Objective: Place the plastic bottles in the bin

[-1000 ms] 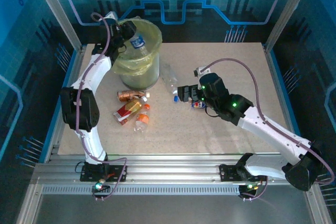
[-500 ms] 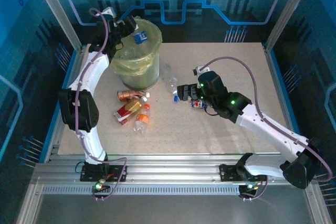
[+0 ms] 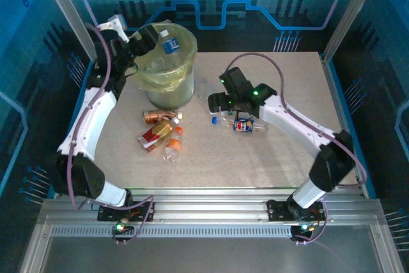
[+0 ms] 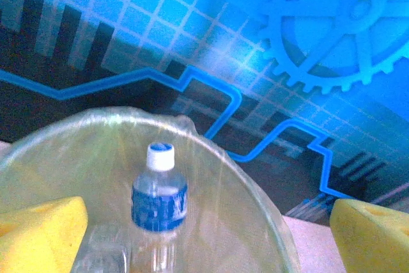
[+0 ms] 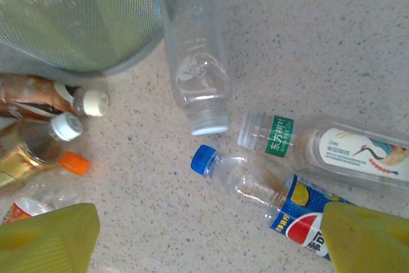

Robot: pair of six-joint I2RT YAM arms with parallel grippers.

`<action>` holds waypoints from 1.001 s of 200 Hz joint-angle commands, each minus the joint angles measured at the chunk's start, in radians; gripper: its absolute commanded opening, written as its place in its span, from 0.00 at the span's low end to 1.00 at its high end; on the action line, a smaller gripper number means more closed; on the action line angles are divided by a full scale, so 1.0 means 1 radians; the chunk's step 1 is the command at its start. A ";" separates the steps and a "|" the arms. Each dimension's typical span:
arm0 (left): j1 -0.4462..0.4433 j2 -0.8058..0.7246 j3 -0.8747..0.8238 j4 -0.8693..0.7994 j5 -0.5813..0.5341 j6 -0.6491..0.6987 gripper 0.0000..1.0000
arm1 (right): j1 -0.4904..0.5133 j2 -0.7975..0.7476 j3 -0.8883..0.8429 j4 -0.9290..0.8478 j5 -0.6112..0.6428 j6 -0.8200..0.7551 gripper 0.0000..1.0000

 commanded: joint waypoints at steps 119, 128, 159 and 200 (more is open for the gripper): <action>0.007 -0.419 -0.390 -0.015 0.021 -0.058 0.99 | -0.071 0.555 0.499 -0.171 -0.139 -0.193 1.00; 0.007 -0.419 -0.391 -0.013 0.024 -0.062 0.99 | -0.077 0.578 0.523 -0.175 -0.144 -0.196 1.00; 0.007 -0.408 -0.394 -0.006 0.035 -0.071 0.99 | -0.096 0.647 0.593 -0.187 -0.164 -0.204 0.97; 0.007 -0.401 -0.396 -0.001 0.044 -0.076 0.99 | -0.104 0.704 0.644 -0.182 -0.185 -0.226 0.90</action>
